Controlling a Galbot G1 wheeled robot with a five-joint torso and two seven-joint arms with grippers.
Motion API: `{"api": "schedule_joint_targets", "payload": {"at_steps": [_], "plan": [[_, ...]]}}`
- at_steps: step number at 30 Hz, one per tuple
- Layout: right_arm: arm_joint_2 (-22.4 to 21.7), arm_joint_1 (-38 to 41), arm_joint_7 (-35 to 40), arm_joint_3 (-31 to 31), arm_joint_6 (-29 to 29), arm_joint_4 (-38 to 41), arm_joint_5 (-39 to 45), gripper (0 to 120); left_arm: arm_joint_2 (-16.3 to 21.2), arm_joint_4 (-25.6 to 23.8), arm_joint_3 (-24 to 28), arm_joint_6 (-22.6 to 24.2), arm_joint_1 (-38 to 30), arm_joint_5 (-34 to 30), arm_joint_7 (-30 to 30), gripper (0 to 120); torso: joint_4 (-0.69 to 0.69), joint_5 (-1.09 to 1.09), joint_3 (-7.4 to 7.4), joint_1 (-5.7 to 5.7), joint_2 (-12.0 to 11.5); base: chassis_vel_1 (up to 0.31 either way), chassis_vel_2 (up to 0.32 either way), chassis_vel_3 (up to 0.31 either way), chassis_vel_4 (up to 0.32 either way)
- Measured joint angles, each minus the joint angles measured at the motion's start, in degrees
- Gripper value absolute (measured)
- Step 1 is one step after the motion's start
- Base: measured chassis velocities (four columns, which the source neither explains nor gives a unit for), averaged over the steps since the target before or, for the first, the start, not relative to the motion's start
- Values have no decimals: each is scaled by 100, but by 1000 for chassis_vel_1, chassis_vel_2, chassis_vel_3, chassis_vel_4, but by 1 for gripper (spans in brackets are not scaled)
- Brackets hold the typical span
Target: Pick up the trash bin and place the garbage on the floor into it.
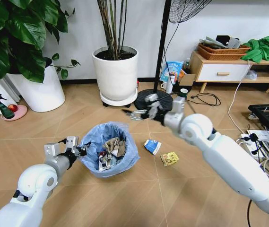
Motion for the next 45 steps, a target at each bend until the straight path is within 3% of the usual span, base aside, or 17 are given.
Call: {"api": "schedule_joint_targets", "payload": {"at_steps": [3,8,12,17,23,29,37,45], "plan": [[-33,-289,565,299,-52,-339,-140,100,0,-4,-43,-4,-1,1,16,0,0,2,0,0,0,0,0,0,0],[-46,-725,887,611,-123,-805,-461,100,-2,-10,-51,-9,-11,-2,30,0,1,2,1,0,0,0,0,0,0],[-53,-1571,510,1041,-187,-1449,-1041,100,-15,-7,-48,-16,-12,16,77,0,-1,5,0,0,0,0,0,0,0],[44,-1952,-74,1176,-114,-1911,-1626,100,-17,25,-6,-20,-16,45,104,0,-1,1,0,0,0,0,0,0,0],[282,-1904,-252,1011,107,-2514,-2006,100,-1,36,16,-21,-17,47,105,0,0,-2,0,0,0,0,0,0,0],[1063,-1370,-288,679,545,-4001,-2539,100,18,46,26,-22,11,52,107,0,0,2,1,0,0,0,0,0,0],[1829,-724,-334,583,847,-5127,-2995,100,3,73,91,-27,11,88,107,0,3,2,1,0,0,0,0,0,0],[2037,-521,-279,660,887,-5707,-3301,100,8,98,94,-27,5,92,107,0,0,-1,1,0,0,0,0,0,0]]}}
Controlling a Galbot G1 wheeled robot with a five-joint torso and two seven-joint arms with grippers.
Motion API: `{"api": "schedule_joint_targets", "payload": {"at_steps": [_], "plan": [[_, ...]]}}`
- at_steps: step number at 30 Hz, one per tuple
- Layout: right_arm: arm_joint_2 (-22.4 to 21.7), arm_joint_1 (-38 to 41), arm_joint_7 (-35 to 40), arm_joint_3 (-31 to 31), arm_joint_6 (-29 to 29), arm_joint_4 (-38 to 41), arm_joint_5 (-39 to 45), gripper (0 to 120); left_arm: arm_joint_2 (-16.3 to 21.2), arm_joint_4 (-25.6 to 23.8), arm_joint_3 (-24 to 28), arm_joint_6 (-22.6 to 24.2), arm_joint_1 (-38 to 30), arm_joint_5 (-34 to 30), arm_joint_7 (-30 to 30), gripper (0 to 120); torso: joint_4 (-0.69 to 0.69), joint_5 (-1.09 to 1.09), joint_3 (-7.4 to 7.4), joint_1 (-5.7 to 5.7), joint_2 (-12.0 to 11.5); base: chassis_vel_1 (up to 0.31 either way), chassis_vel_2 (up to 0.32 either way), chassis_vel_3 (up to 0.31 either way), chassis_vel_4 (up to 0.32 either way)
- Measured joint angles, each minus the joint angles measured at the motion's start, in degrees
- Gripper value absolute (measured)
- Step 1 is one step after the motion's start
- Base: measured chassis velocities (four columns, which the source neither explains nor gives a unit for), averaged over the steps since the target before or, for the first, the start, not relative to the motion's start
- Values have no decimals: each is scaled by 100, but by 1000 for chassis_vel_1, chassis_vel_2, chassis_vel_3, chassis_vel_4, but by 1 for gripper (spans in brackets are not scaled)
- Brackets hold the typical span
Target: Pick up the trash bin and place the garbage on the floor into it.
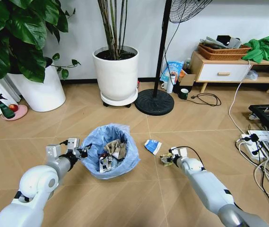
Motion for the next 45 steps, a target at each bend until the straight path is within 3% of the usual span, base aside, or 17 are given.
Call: {"api": "schedule_joint_targets", "payload": {"at_steps": [7,10,13,18,24,26,28,35,45], "plan": [[36,50,18,105,73,-231,-75,99,-3,23,30,-6,-6,17,0,0,0,1,0,0,0,0,0,0,0],[49,67,17,115,101,-277,-74,92,-3,24,38,-8,-15,18,0,0,0,0,0,0,0,0,0,0,0],[68,82,17,119,109,-298,-70,77,-2,32,40,-14,-29,18,0,0,0,0,0,0,0,0,0,0,0],[76,83,22,115,112,-286,-62,64,-4,32,44,-17,-36,19,0,0,0,1,0,0,0,0,0,0,0],[88,55,59,109,112,-253,-57,39,-12,32,48,-28,-24,37,0,0,1,1,0,0,0,0,0,0,0],[88,51,62,110,112,-250,-57,37,-12,32,48,-29,-22,37,0,0,1,0,0,0,0,0,0,0,0],[79,30,69,119,107,-235,-55,23,-9,32,47,-31,-21,37,1,0,1,1,-1,0,0,0,0,0,0],[46,-63,136,198,6,-82,36,0,-11,32,38,-39,-33,37,20,0,0,2,0,0,0,0,0,0,0],[-133,-274,419,386,-386,844,704,0,-8,-2,-1,-39,-27,34,20,0,0,2,0,0,0,0,0,0,0]]}}
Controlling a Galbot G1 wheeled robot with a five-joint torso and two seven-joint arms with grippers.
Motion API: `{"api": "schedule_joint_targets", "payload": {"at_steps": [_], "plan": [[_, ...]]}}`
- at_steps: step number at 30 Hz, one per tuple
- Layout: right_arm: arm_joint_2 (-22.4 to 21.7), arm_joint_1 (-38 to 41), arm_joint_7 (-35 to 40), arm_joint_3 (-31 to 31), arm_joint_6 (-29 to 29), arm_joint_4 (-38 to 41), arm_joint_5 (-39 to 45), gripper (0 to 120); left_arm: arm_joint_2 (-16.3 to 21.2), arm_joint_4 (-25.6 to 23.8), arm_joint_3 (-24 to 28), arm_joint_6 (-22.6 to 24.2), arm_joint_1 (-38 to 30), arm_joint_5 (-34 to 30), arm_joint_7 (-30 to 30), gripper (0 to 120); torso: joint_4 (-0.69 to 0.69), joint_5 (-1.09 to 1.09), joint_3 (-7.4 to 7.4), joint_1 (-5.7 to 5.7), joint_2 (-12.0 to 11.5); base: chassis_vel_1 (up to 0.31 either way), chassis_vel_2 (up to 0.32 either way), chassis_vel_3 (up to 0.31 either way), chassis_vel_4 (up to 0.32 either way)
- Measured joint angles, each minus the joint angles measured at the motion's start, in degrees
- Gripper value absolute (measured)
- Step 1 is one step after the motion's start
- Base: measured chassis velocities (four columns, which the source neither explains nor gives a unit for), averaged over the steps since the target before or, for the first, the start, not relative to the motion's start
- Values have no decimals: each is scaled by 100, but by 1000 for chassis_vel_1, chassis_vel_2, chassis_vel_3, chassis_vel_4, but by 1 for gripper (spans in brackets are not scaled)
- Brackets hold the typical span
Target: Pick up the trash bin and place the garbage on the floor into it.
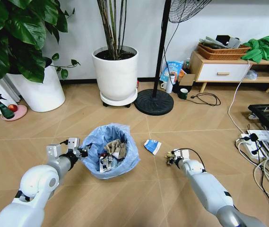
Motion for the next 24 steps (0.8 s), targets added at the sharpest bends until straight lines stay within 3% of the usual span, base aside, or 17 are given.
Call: {"api": "schedule_joint_targets", "payload": {"at_steps": [14,22,24], "plan": [[-960,-7,-222,126,-161,2784,1002,0,-5,-53,-32,4,42,44,-9,0,0,-1,0,0,0,0,0,0,0],[-1547,359,-307,-393,-385,4849,2133,0,-26,-53,-3,10,58,62,-9,0,0,-4,-1,0,0,0,0,0,0],[-1577,445,-348,-496,-422,5021,2240,0,-26,-53,2,11,59,63,-9,0,0,-4,0,0,0,0,0,0,0]]}}
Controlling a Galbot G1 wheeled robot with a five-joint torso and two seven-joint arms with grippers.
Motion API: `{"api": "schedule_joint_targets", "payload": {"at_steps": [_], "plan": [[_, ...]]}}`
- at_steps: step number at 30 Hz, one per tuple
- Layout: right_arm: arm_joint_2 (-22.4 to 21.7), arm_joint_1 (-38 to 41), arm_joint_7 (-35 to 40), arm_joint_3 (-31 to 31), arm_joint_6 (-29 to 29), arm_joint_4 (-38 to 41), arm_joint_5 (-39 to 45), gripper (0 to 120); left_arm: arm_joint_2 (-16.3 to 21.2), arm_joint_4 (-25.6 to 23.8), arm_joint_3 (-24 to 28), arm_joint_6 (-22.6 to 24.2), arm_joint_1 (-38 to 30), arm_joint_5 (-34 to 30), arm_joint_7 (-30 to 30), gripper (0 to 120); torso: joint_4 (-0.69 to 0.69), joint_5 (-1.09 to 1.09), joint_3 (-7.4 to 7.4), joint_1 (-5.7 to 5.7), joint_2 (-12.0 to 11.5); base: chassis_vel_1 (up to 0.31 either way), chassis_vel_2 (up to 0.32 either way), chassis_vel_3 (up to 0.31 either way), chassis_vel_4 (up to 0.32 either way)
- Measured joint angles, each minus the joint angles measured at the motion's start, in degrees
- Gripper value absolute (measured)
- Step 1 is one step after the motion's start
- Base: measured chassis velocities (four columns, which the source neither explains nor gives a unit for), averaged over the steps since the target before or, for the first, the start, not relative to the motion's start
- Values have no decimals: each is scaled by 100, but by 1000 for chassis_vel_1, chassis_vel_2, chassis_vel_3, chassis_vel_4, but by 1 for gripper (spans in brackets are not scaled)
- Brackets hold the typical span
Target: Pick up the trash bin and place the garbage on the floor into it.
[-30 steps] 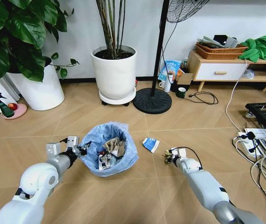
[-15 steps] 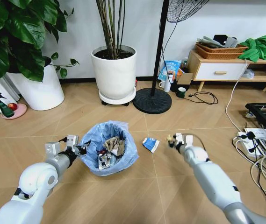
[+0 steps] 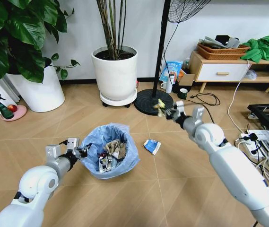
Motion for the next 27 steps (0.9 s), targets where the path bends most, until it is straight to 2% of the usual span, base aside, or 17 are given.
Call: {"api": "schedule_joint_targets", "payload": {"at_steps": [5,6,9,10,13,20,21,23,27], "plan": [[-30,447,-175,-702,-258,604,557,0,5,2,26,6,-5,4,0,0,0,2,0,0,0,0,0,0,0],[-30,447,-175,-702,-258,604,557,0,5,2,26,6,-5,4,0,0,0,2,0,0,0,0,0,0,0],[-47,735,-206,-1424,-314,806,836,0,11,15,32,8,-22,4,0,0,0,1,0,0,0,0,0,0,0],[-47,735,-206,-1424,-314,806,836,0,11,15,32,8,-22,4,0,0,0,1,0,0,0,0,0,0,0],[-38,885,-292,-1956,-318,834,826,0,13,35,37,8,-58,-3,-1,0,0,2,0,0,0,0,0,0,0],[-59,879,-552,-2201,-372,856,577,1,19,73,38,7,-107,-13,0,0,0,2,0,0,0,0,0,0,0],[-96,837,-631,-2230,-359,867,409,10,19,83,37,7,-115,-13,3,0,-1,3,0,0,0,0,0,0,0],[-122,815,-657,-2244,-336,885,343,13,16,90,39,7,-119,-13,5,0,-1,3,0,0,0,0,0,0,0],[-162,756,-673,-2268,-298,921,225,30,-6,109,80,5,-147,-8,9,0,-1,3,0,0,0,0,0,0,0]]}}
